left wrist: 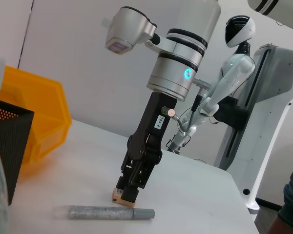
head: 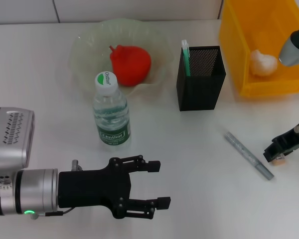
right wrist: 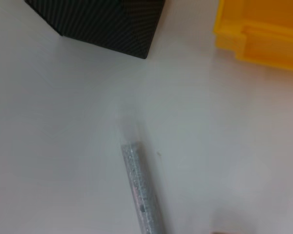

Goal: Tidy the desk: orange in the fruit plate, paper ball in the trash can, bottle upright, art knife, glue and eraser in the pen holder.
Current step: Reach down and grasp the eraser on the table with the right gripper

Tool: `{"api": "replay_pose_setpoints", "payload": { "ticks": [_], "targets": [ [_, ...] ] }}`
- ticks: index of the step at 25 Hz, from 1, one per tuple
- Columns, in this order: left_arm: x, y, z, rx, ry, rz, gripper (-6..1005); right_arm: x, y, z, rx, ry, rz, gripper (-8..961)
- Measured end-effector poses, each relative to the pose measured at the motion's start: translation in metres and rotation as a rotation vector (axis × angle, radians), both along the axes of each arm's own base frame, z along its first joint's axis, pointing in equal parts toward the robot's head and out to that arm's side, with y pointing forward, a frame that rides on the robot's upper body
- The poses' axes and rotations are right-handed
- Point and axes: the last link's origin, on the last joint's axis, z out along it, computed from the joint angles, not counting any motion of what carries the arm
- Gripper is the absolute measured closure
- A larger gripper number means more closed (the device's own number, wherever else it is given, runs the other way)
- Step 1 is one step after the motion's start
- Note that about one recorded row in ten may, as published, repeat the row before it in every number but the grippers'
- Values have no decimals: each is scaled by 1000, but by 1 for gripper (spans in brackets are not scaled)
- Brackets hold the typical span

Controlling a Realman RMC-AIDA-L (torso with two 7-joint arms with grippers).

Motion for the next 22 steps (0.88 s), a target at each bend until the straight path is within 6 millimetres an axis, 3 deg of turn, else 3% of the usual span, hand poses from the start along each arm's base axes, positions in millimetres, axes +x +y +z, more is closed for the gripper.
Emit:
{"api": "replay_pose_setpoints", "payload": {
  "ticks": [12,17,22],
  "targets": [
    [-1,-1,0,4,-2,7,153,1,2,-1,-12,-20,-1,562],
    [-1,-1,0,7,-2,6,153,1,2,-2,-14,-22,-2,636],
    [-1,-1,0,7,-2,5,153,1,3,-2,-11,-23,0,637]
  ]
}}
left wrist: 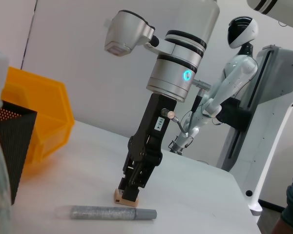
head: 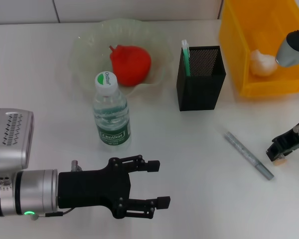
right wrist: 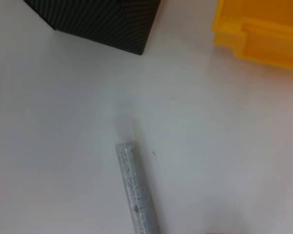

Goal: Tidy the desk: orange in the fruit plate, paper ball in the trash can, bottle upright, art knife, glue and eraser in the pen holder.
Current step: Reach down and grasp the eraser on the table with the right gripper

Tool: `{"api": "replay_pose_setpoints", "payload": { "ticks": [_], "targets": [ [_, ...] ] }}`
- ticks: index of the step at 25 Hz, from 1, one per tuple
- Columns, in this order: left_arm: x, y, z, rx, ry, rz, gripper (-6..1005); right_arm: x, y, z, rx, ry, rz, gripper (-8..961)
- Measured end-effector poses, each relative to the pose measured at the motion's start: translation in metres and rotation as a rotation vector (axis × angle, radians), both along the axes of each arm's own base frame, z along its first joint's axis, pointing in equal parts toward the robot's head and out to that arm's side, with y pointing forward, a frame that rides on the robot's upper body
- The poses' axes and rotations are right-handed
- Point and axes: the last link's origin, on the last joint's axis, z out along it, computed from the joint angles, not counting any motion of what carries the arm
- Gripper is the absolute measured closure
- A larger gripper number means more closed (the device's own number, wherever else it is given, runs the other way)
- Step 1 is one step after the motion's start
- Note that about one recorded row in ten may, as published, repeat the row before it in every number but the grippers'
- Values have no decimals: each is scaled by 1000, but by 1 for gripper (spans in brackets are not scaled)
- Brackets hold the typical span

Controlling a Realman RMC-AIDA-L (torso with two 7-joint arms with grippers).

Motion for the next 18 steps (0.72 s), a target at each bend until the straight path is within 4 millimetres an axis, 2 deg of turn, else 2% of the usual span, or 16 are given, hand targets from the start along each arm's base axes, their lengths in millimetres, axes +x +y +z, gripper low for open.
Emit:
{"api": "replay_pose_setpoints", "payload": {
  "ticks": [7,11,18],
  "targets": [
    [0,0,0,2,-1,0,153,-1,0,-1,-8,-8,12,638],
    [0,0,0,5,0,-4,153,-1,1,0,-2,-14,18,688],
    [0,1,0,11,0,0,153,-9,2,13,57,0,64,746]
  ]
}}
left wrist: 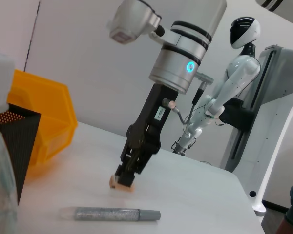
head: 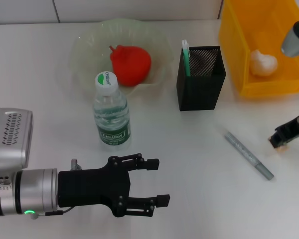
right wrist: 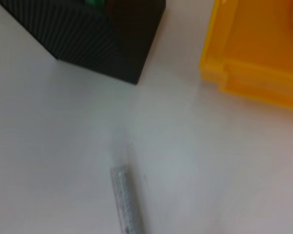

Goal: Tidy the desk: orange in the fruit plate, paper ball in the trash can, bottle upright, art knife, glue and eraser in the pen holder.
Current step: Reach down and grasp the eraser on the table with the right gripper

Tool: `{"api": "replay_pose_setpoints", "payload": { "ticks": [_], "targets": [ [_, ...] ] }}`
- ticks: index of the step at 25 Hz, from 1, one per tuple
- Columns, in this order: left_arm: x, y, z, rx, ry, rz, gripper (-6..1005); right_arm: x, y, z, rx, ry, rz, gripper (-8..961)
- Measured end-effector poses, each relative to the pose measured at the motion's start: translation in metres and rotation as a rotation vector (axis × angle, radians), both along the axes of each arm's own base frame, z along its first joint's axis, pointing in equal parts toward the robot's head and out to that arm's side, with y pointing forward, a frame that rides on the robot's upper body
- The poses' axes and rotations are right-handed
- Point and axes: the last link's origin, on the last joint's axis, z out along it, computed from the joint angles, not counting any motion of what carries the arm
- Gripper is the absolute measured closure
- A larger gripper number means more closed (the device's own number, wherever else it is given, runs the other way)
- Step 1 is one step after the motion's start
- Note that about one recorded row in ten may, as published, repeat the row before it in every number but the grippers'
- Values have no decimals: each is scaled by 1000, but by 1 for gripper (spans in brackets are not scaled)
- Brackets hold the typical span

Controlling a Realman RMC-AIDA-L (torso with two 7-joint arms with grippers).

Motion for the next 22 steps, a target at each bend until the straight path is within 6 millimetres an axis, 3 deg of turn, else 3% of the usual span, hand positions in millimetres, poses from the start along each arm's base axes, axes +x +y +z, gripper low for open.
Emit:
{"api": "replay_pose_setpoints", "payload": {
  "ticks": [7,11,18,22],
  "targets": [
    [0,2,1,4,0,0,153,-20,0,47,177,113,117,831],
    [1,2,1,3,-1,3,153,-35,-2,66,226,219,198,832],
    [2,3,1,3,-2,2,153,-29,6,48,72,167,135,834],
    [3,5,1,6,0,-2,153,-23,10,28,1,110,101,768]
  ]
}}
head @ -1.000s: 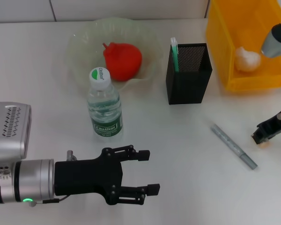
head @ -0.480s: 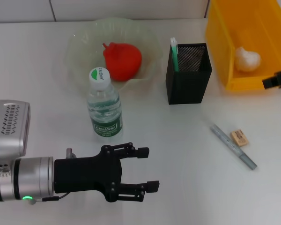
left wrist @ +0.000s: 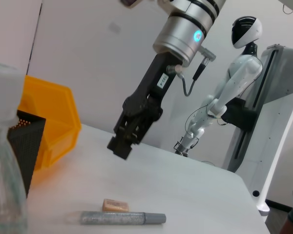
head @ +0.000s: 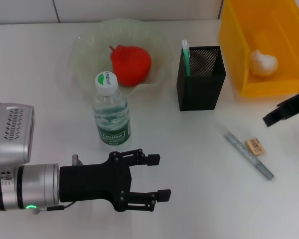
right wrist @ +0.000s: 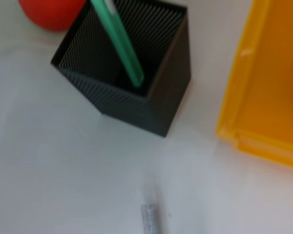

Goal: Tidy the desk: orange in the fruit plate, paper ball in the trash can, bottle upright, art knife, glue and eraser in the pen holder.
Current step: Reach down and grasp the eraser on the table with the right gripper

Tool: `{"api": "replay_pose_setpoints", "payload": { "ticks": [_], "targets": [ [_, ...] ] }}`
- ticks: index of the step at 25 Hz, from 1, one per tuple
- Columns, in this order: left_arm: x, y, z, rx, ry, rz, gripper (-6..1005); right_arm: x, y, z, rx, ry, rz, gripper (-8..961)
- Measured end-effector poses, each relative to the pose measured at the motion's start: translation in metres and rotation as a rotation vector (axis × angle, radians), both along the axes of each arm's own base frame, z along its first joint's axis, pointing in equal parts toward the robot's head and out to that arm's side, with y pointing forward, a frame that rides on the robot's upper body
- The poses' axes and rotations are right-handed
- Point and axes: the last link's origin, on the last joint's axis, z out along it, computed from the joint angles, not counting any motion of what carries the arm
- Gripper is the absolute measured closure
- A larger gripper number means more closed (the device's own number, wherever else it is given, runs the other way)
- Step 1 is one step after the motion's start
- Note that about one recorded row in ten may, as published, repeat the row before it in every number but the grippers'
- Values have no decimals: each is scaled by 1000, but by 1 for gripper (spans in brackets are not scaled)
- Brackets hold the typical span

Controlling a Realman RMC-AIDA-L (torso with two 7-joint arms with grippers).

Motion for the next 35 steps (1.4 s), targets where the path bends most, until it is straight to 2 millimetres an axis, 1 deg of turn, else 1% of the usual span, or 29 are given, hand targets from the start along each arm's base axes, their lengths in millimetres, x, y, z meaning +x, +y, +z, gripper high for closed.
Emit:
{"api": "replay_pose_setpoints", "payload": {
  "ticks": [1,2,7,10,15,35],
  "targets": [
    [0,1,0,2,2,-2,153,2,1,-8,-23,-4,-8,752],
    [0,2,-1,6,8,-1,153,2,1,-8,-23,-4,-8,714],
    [0,2,-1,8,12,-1,153,6,0,-24,-65,-17,-22,523],
    [-1,3,-2,10,16,-1,153,8,0,-36,-93,-35,-24,528],
    [-1,3,-2,10,20,-1,153,12,1,-44,-96,-47,-35,529],
    [-2,2,-3,7,23,1,153,18,5,-55,-102,-52,-47,533]
  ]
}}
